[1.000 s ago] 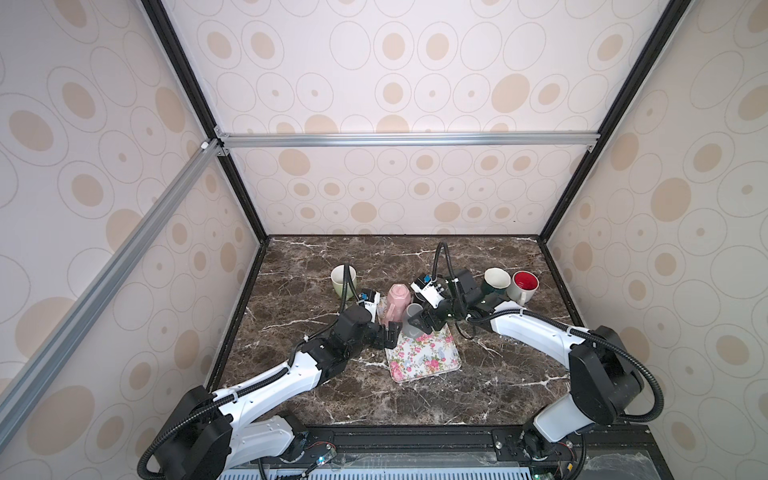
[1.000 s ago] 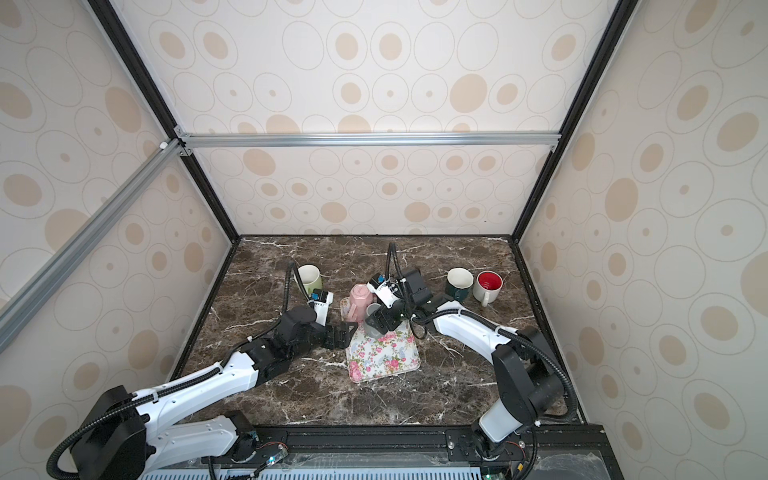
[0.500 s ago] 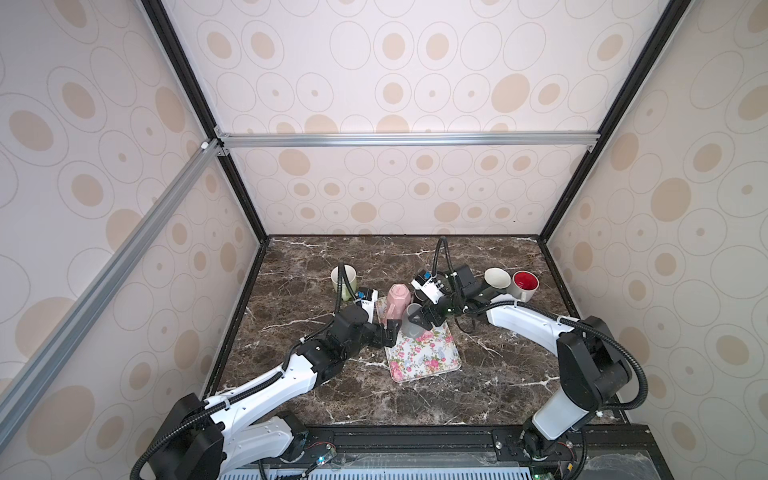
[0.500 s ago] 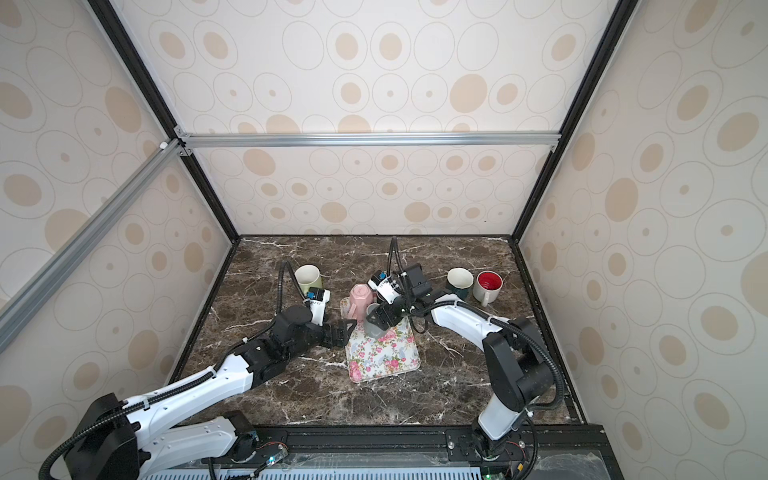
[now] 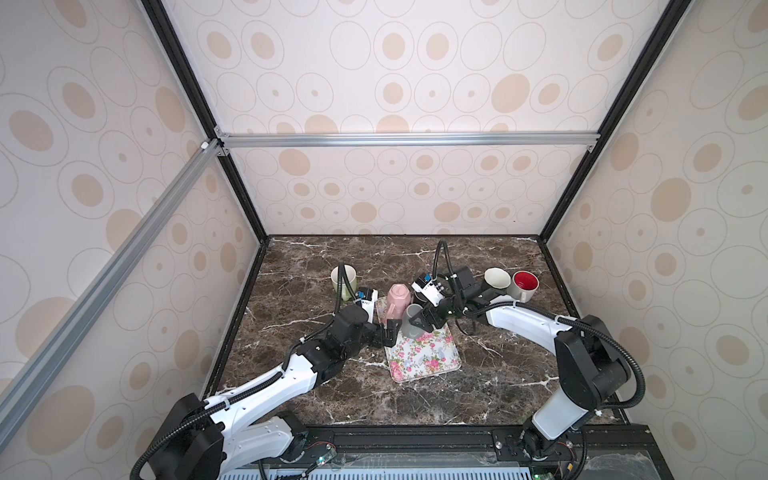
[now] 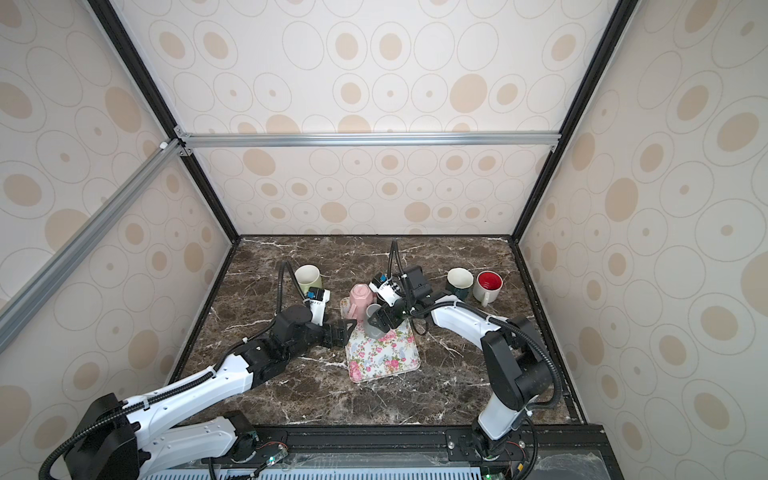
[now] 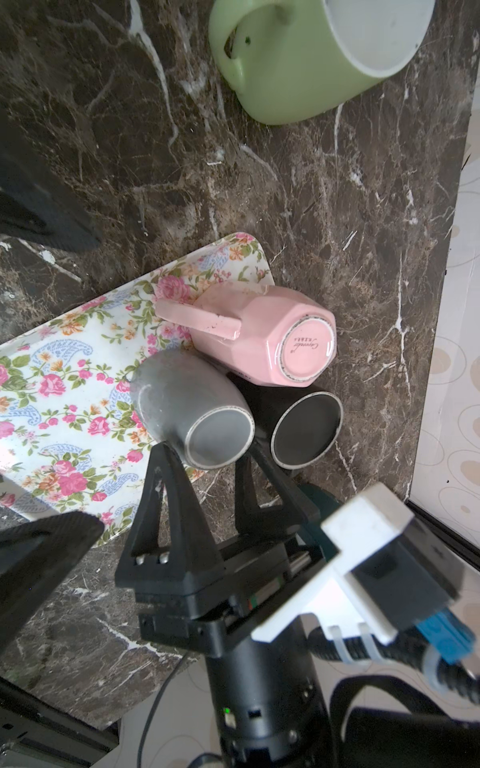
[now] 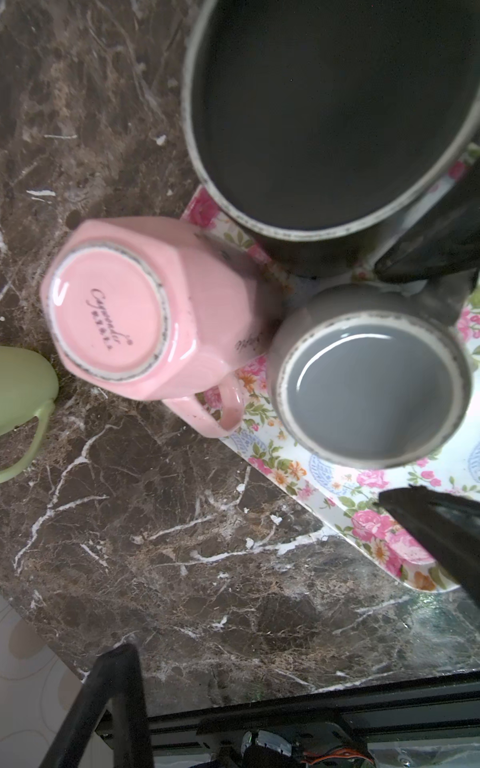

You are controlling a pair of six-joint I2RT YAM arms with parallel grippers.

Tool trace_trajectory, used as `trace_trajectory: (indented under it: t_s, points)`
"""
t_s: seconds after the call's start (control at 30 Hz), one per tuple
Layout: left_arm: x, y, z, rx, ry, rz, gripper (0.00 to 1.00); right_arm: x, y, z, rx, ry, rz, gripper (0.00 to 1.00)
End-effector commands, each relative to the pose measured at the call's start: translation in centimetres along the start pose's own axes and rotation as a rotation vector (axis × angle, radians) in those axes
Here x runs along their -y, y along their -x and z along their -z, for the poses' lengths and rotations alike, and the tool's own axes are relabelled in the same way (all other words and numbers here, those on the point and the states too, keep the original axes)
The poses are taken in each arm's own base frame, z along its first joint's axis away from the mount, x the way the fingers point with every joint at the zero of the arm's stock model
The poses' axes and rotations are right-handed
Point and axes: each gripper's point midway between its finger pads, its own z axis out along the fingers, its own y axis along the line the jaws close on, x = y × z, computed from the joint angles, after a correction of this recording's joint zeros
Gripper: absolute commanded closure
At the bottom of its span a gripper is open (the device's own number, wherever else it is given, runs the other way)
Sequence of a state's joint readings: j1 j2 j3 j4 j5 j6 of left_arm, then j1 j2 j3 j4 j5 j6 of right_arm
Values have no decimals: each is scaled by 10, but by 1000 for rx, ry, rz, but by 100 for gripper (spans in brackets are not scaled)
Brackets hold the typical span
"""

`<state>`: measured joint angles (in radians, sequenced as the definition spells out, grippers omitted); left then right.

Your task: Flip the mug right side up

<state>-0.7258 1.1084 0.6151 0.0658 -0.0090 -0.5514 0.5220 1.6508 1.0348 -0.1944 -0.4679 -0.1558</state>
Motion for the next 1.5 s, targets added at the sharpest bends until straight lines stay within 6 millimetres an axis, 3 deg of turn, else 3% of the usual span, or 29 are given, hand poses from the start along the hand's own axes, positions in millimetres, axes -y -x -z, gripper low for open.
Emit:
trace_trajectory:
  t_s: [0.0,0.37,0.7,1.1,1.47]
  points:
    - [5,22,8,53,-7,15,2,-7,-14,4,-26,23,-3,24]
    - [6,21,15,72,-26,37,2,-17,-27,18,-38,24,-52,32]
    - [2,19,17,82,-18,36,2,-7,-59,17,-229,-133,-54,41]
    - [-8,3,21,85,-15,48,2,-15,-54,5,-323,-174,21,45]
    - [-18,-9,19,65,22,31,2,-45,-42,6,-346,-133,45,50]
